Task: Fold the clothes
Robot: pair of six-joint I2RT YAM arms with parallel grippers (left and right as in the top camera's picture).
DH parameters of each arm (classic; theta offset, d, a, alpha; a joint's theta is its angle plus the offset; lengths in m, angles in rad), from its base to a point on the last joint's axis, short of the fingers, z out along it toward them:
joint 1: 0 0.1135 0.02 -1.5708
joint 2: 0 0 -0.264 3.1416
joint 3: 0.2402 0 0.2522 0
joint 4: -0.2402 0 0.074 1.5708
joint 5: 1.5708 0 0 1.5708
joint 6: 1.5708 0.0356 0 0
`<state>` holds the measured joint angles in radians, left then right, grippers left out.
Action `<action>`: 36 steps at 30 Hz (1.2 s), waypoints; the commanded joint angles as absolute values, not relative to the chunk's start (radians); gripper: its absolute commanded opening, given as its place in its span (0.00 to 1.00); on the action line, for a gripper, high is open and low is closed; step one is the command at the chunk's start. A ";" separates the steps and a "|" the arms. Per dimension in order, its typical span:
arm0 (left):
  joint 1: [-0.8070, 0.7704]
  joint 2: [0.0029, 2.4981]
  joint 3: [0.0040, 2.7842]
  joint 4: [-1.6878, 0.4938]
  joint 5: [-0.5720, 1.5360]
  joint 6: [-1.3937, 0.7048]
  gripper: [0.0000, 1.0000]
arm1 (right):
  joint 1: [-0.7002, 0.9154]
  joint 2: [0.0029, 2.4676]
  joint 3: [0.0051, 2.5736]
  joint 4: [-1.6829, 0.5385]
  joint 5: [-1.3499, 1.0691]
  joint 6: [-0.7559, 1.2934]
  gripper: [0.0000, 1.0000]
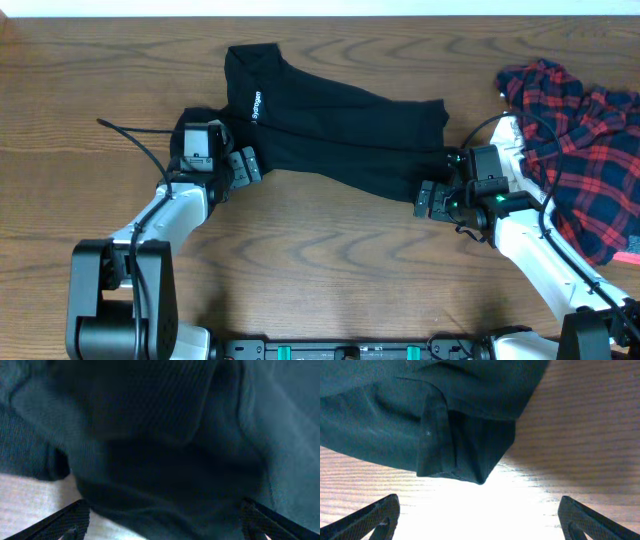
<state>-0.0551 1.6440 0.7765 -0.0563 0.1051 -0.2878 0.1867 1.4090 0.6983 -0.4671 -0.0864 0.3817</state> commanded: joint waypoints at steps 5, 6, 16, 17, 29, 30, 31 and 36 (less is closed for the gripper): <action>-0.051 1.691 0.782 -0.024 0.105 -0.279 0.96 | 0.193 1.405 0.705 -0.469 -0.067 0.369 0.99; -0.051 1.699 0.782 -0.021 0.105 -0.279 0.96 | 0.193 1.405 0.705 -0.469 -0.067 0.369 0.99; -0.051 1.705 0.782 -0.022 0.106 -0.279 0.35 | 0.193 1.405 0.705 -0.469 -0.066 0.369 0.99; -0.051 1.697 0.782 -0.025 0.106 -0.279 0.27 | 0.193 1.405 0.705 -0.469 -0.066 0.369 0.99; -0.051 1.468 0.782 -0.101 0.105 -0.279 0.06 | 0.193 1.405 0.705 -0.469 -0.056 0.369 0.99; -0.051 1.446 0.782 -0.105 0.105 -0.279 0.06 | 0.193 1.405 0.705 -0.469 -0.056 0.369 0.99; -0.051 1.426 0.782 -0.109 0.105 -0.279 0.06 | 0.193 1.405 0.705 -0.469 -0.056 0.369 0.99; -0.051 1.333 0.782 -0.111 0.141 -0.279 0.06 | 0.193 1.405 0.705 -0.467 -0.056 0.369 0.99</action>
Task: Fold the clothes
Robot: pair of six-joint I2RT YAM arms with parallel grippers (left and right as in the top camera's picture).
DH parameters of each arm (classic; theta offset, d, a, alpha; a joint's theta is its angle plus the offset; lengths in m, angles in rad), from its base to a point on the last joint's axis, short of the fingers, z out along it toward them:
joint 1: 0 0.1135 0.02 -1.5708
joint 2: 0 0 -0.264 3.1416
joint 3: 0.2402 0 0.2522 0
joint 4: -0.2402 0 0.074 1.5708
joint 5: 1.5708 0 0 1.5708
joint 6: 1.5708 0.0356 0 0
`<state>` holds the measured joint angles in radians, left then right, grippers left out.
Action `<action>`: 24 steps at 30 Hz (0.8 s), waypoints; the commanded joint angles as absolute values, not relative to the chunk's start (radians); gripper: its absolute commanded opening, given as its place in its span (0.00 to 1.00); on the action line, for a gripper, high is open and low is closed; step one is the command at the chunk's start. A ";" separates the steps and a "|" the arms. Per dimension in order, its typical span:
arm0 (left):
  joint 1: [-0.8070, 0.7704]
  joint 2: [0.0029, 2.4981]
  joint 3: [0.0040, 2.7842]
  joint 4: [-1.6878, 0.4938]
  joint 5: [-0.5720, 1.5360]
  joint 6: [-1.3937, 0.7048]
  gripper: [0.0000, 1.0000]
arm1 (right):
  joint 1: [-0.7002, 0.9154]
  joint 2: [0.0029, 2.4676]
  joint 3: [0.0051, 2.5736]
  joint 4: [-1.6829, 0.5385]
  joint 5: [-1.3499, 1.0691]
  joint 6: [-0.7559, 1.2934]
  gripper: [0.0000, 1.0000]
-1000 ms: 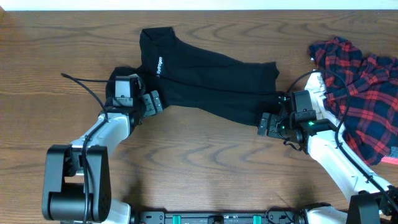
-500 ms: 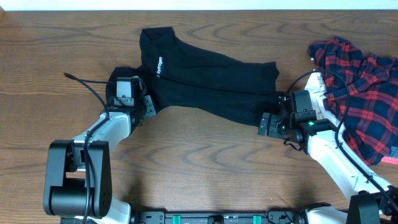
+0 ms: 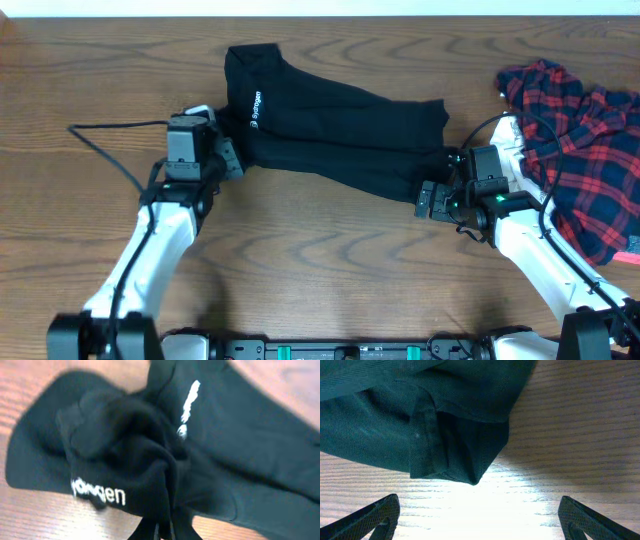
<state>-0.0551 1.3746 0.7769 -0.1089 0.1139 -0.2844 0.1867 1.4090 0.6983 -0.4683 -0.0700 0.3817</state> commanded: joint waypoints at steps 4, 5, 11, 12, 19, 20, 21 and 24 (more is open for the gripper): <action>-0.058 1.303 0.782 -0.028 0.177 -0.279 0.06 | 0.193 1.405 0.705 -0.467 -0.056 0.369 0.99; -0.061 1.304 0.782 0.004 0.176 -0.278 0.06 | 0.193 1.405 0.705 -0.467 -0.056 0.369 0.99; -0.078 1.353 0.782 0.191 0.175 -0.278 0.06 | 0.193 1.405 0.705 -0.468 -0.056 0.370 0.99; -0.078 1.372 0.782 0.213 0.175 -0.278 0.06 | 0.193 1.405 0.705 -0.468 -0.056 0.369 0.99; -0.080 1.536 0.782 0.305 0.176 -0.279 0.06 | 0.193 1.405 0.705 -0.468 -0.056 0.369 0.99; -0.081 1.563 0.782 0.322 0.176 -0.279 0.06 | 0.193 1.405 0.705 -0.468 -0.056 0.369 0.99; -0.083 1.588 0.782 0.337 0.176 -0.278 0.06 | 0.193 1.405 0.705 -0.468 -0.056 0.369 0.99; -0.083 1.642 0.782 0.355 0.176 -0.279 0.31 | 0.193 1.405 0.705 -0.468 -0.056 0.369 0.99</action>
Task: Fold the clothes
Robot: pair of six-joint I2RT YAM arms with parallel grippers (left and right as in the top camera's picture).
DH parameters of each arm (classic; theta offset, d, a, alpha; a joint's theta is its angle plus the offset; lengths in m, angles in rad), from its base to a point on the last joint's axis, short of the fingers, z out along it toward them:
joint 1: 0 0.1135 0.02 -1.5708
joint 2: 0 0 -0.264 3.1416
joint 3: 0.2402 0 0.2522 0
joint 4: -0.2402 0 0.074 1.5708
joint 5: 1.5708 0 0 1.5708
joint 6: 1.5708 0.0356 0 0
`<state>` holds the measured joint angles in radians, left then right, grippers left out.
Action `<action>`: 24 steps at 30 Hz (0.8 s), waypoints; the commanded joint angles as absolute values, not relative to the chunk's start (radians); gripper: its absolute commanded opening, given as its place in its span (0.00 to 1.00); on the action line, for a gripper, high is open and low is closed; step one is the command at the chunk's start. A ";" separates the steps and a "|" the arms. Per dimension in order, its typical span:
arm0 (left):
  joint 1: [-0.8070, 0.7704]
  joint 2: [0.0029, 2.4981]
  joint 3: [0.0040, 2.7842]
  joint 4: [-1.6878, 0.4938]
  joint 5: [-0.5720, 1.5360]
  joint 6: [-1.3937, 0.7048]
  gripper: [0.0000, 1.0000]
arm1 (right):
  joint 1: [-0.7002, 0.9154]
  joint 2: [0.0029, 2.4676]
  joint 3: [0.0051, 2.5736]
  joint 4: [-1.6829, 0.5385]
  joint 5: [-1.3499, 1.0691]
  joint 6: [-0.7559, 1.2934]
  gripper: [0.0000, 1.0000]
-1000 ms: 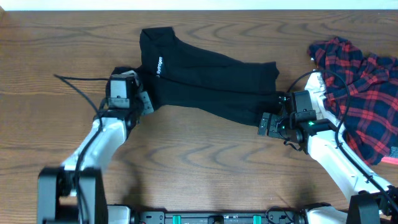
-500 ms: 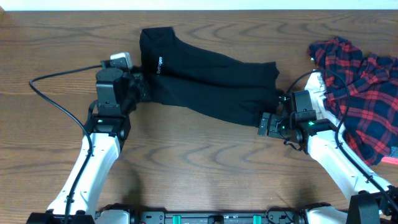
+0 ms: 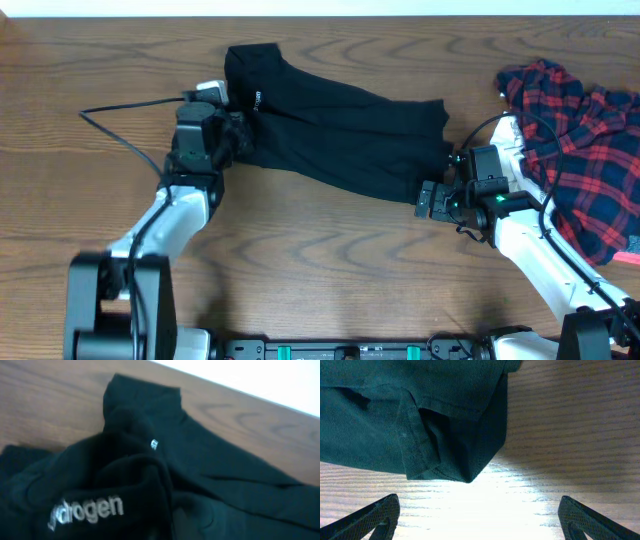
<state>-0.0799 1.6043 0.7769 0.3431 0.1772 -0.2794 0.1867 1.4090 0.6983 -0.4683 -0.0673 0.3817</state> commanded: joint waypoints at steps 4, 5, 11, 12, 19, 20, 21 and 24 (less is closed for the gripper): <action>-0.083 1.657 0.783 0.347 0.176 -0.278 0.98 | 0.193 1.405 0.705 -0.468 -0.056 0.369 0.99; -0.082 1.647 0.785 0.347 0.175 -0.278 0.98 | 0.193 1.405 0.705 -0.469 -0.056 0.369 0.99; -0.082 1.543 0.790 0.344 0.171 -0.278 0.98 | 0.193 1.405 0.705 -0.476 -0.056 0.369 0.99; -0.082 1.521 0.790 0.340 0.161 -0.278 0.98 | 0.193 1.405 0.705 -0.476 -0.056 0.369 0.99; -0.075 1.463 0.790 0.230 -0.064 -0.279 0.98 | 0.193 1.405 0.705 -0.476 -0.056 0.369 0.99; -0.073 1.464 0.790 0.204 -0.063 -0.278 0.98 | 0.193 1.405 0.705 -0.476 -0.056 0.369 0.99; -0.073 1.468 0.790 0.169 -0.065 -0.278 0.98 | 0.193 1.405 0.705 -0.475 -0.056 0.369 0.99; -0.066 1.488 0.790 0.103 -0.065 -0.278 0.98 | 0.193 1.405 0.705 -0.475 -0.056 0.369 0.99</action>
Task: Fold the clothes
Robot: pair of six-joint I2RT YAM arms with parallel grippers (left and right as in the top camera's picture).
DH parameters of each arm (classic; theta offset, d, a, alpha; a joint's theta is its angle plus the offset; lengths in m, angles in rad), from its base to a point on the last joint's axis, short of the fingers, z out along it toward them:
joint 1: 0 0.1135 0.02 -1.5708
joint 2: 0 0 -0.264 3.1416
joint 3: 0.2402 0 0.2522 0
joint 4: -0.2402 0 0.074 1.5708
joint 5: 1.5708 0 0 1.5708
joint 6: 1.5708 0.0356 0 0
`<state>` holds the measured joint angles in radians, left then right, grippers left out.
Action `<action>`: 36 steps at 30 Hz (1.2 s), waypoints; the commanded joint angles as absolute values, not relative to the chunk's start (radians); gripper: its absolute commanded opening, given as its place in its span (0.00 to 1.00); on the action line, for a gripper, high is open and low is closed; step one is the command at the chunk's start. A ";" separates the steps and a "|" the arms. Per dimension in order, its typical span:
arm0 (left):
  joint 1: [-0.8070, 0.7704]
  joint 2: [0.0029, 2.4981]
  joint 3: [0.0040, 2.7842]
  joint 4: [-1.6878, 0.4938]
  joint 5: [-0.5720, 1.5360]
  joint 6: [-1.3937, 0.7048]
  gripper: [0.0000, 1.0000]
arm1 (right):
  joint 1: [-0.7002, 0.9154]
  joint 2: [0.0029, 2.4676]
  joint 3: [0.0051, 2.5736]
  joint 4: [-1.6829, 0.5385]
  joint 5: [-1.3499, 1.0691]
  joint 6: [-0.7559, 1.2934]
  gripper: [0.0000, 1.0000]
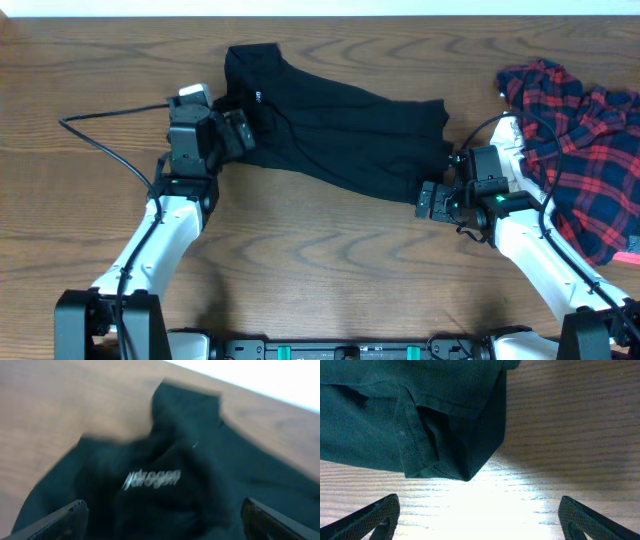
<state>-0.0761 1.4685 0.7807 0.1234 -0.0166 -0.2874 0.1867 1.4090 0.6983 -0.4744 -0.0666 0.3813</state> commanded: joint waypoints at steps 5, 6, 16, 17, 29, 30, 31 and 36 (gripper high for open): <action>-0.002 1.500 0.790 0.096 -0.065 -0.350 0.98 | 0.193 1.405 0.705 -0.480 -0.056 0.369 0.99; 0.012 1.500 0.790 0.100 -0.065 -0.364 0.98 | 0.193 1.405 0.705 -0.480 -0.056 0.369 0.99; 0.094 1.522 0.790 0.101 -0.061 -0.410 0.60 | 0.193 1.405 0.705 -0.483 -0.056 0.369 0.99; 0.093 1.530 0.790 0.101 -0.057 -0.410 0.43 | 0.193 1.405 0.705 -0.483 -0.056 0.369 0.99; 0.092 1.609 0.790 0.127 0.106 -0.410 0.06 | 0.193 1.405 0.705 -0.484 -0.056 0.369 0.99; 0.092 1.620 0.790 0.134 0.131 -0.411 0.06 | 0.193 1.405 0.705 -0.484 -0.056 0.369 0.99; 0.091 1.632 0.790 0.144 0.159 -0.416 0.06 | 0.193 1.405 0.705 -0.484 -0.056 0.369 0.99; 0.051 1.681 0.790 0.263 0.203 -0.449 0.06 | 0.193 1.405 0.705 -0.484 -0.056 0.369 0.99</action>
<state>0.0784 1.6573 0.7803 0.2173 0.1482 -0.4232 0.1867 1.4090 0.6983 -0.4824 -0.0666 0.3813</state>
